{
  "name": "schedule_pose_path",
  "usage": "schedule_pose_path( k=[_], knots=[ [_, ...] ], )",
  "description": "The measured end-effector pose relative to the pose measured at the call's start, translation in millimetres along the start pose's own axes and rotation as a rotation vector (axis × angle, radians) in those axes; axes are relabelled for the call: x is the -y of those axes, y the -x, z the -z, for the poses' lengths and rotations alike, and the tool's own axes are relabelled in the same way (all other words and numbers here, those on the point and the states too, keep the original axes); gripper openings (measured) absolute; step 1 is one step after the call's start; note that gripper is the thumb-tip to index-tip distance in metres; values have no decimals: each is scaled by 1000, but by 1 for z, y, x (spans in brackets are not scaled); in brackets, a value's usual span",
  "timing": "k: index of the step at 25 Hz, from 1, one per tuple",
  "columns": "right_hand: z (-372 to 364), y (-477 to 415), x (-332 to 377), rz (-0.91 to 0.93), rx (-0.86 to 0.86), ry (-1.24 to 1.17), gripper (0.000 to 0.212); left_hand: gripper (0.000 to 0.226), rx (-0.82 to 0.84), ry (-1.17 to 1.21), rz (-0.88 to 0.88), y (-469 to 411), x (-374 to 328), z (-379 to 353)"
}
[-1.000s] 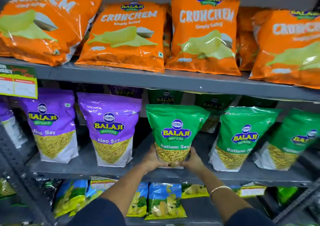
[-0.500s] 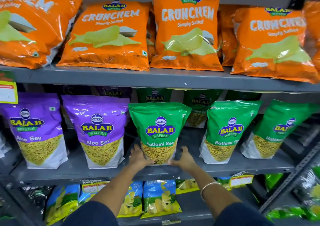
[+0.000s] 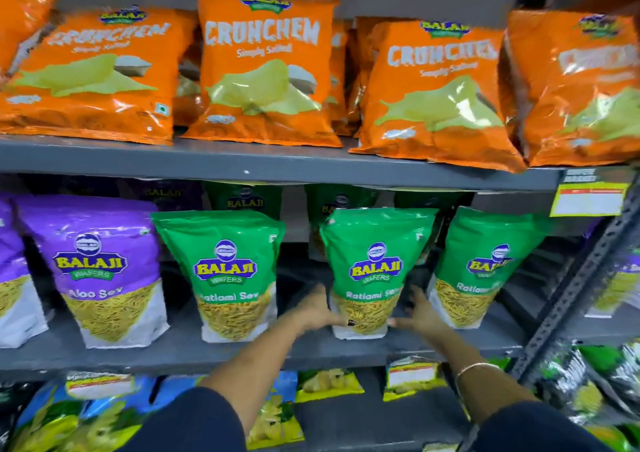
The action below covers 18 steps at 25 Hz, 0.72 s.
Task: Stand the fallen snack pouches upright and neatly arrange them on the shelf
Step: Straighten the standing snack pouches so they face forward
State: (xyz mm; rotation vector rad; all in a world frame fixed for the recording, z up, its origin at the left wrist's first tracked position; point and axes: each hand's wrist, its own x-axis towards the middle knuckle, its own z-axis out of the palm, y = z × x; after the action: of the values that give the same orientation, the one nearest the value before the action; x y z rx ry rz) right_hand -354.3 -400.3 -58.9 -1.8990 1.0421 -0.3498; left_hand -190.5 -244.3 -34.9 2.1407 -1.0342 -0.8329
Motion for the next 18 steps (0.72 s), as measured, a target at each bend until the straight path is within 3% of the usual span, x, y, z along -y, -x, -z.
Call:
schedule_pose_path(
  k=[3, 5, 8, 10, 11, 12, 13, 15, 16, 18],
  knots=[
    [-3, -5, 10, 102, 168, -105, 129, 112, -148, 282, -41, -22, -7, -26],
    [-8, -1, 12, 179, 185, -177, 131, 107, -234, 314, -16, -22, -5, -28],
    [-1, 3, 43, 216, 129, -425, 77, 93, -279, 354, -8, -16, -7, -24],
    [14, 6, 81, 331, -196, -538, 66, 115, -241, 390, -27, -12, -8, -23],
    [25, 7, 102, 440, -394, -416, 64, 129, -214, 419, -26, -13, -6, -24],
    [33, 10, 121, 547, -546, -105, 63, 136, -207, 448, -19, -19, -2, -27],
    [40, 17, 141, 627, -543, 261, 61, 133, -203, 461, -2, -23, 1, -30],
    [44, 25, 172, 676, -263, 704, 56, 120, -234, 474, 16, -21, -2, -31],
    [41, 29, 182, 665, -164, 750, 53, 114, -242, 481, 23, -16, -6, -31],
    [35, 30, 189, 641, -171, 695, 43, 101, -238, 507, 31, -14, -8, -31]
  ],
)
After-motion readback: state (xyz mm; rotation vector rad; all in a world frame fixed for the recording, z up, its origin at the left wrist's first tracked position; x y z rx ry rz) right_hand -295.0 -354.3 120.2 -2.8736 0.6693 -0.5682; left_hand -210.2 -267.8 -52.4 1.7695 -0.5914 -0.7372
